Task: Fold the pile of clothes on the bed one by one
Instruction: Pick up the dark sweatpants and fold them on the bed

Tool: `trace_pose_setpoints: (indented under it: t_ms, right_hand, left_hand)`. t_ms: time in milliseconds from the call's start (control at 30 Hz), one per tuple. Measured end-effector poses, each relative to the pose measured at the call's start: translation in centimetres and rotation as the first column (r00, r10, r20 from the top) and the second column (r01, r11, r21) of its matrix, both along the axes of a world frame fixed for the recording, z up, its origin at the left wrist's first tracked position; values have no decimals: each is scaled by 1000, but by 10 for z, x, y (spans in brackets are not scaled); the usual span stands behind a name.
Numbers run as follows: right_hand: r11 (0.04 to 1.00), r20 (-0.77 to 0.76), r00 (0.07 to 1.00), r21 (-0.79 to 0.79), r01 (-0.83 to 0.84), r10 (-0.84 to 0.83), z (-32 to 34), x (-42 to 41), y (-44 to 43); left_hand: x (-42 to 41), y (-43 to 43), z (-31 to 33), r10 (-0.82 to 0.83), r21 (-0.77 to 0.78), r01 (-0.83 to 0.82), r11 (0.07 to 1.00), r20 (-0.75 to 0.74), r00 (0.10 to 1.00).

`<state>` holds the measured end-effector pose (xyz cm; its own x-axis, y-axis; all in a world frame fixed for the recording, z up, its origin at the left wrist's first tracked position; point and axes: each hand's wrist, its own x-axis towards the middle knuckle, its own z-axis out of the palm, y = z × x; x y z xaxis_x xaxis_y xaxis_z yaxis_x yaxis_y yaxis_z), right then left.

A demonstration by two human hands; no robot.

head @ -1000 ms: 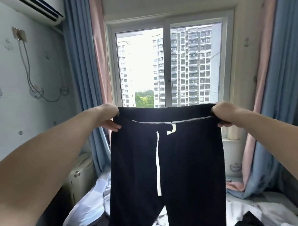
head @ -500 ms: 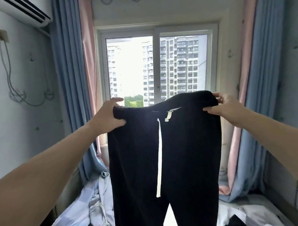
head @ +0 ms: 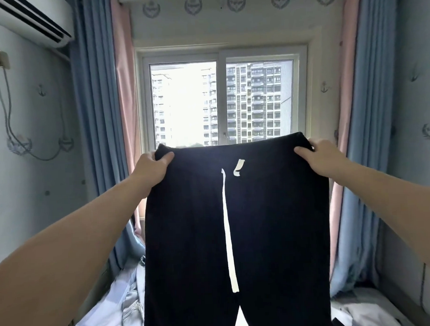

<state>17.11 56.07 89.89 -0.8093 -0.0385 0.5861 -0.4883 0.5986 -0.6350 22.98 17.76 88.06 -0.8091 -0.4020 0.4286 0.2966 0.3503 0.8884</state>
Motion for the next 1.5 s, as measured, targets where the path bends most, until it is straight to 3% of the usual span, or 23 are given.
trace_pose_setpoints:
  t_ms: [133, 233, 400, 567, 700, 833, 900, 1100, 1233, 1300, 1333, 1400, 1433, 1500]
  right_hand:
    - [995, 146, 988, -96, -36, 50, 5, 0, -4]
    - [973, 307, 945, -226, -44, 114, 10, -2, -12]
    - [888, 297, 898, -423, -182, 326, 24, 9, -36]
    - [830, 118, 882, -415, -373, 456, 29, 30, -73]
    - [854, 3, 921, -375, -360, 390, 29, 38, -89]
    - [833, 29, 872, -315, -456, 488, 26, 42, -87]
    - [855, 24, 872, -208, -474, 489, 25, 45, -86]
    - [902, 63, 901, 14, -431, 430, 27, 52, -88]
    - [856, 55, 864, -179, -485, 501, 21, 46, -82]
    - [917, 0, 944, -238, -320, 329, 8, 31, -75]
    - [934, 52, 958, -245, -260, 280, -2, 25, -73]
    - [912, 298, 879, -294, -285, 371, -20, 16, -75]
    - [862, 413, 770, -368, -348, 486, -27, 12, -77]
    - [738, 493, 555, -524, -425, 670, -33, 17, -89]
  left_hand:
    - [-3, 1, 3, 80, 110, -102, 989, 188, 979]
    - [-9, 3, 8, 28, 263, -108, 959, 290, 957]
    - [-21, 38, 25, -41, 401, -17, 916, 138, 990]
    - [-4, 97, 33, -248, 364, 260, 894, -81, 966]
    - [16, 126, 26, -421, 212, 426, 879, -71, 904]
    - [23, 125, 18, -493, 107, 494, 863, -38, 869]
    - [21, 122, 13, -508, 68, 509, 858, -30, 861]
    - [16, 119, 4, -620, 111, 631, 768, -120, 776]
    - [13, 109, 3, -543, 211, 557, 803, -124, 830]
    - [12, 97, 5, -538, 257, 547, 797, -111, 836]
    - [12, 90, 7, -555, 267, 562, 783, -107, 825]
    - [13, 72, 9, -599, 255, 601, 758, -95, 795]
    - [12, 65, 10, -615, 239, 614, 752, -81, 785]
    - [13, 52, 11, -624, 224, 617, 755, -44, 780]
